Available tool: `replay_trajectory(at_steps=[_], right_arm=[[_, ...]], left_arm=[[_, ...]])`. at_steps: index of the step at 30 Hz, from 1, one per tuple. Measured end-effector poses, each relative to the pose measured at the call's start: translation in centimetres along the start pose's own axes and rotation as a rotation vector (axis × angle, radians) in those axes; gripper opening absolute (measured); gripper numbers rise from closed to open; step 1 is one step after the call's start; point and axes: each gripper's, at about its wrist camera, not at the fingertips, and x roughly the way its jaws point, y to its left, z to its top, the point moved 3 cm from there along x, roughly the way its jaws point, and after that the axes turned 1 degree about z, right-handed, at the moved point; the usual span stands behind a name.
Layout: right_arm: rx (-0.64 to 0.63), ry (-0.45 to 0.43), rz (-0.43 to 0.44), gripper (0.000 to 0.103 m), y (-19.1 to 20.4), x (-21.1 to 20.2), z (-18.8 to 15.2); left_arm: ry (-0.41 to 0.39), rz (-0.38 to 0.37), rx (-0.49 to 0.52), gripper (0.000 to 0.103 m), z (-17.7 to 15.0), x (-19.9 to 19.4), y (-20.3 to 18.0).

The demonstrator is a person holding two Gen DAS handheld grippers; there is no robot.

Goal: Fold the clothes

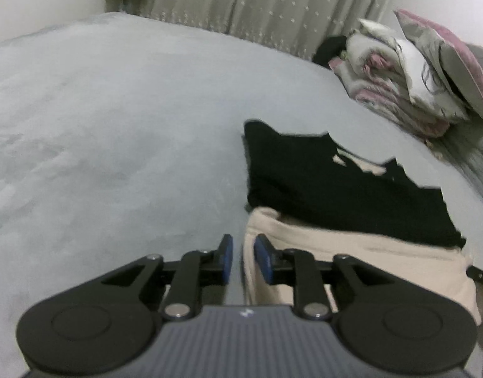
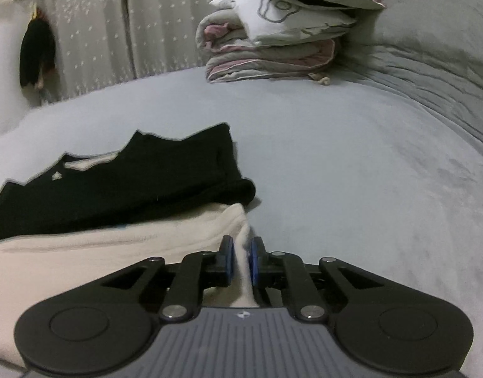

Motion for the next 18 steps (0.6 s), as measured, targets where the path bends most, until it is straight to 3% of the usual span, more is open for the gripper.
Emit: replay_trajectory(at_steps=[2, 6, 12, 15, 18], right_arm=[[0.030, -0.013, 0.004, 0.022, -0.5, -0.5, 0.3], [0.046, -0.030, 0.042, 0.023, -0.4, -1.5, 0.8], [-0.025, -0.015, 0.239, 0.031, 3.7, -2.2, 0.6], [-0.123, 0.015, 0.279, 0.032, 6.6, -1.7, -0.4], [-0.208, 0.059, 0.278, 0.032, 8.7, -0.6, -1.9]], left_arm=[[-0.016, -0.005, -0.021, 0.022, 0.3, -0.3, 0.4], [-0.015, -0.047, -0.052, 0.025, 0.7, -0.5, 0.8], [-0.010, -0.052, 0.036, 0.030, -0.1, 0.0, -1.1], [-0.009, -0.033, 0.069, 0.027, -0.5, 0.2, -1.5], [-0.013, -0.011, 0.088, 0.012, -0.7, 0.2, -1.6]])
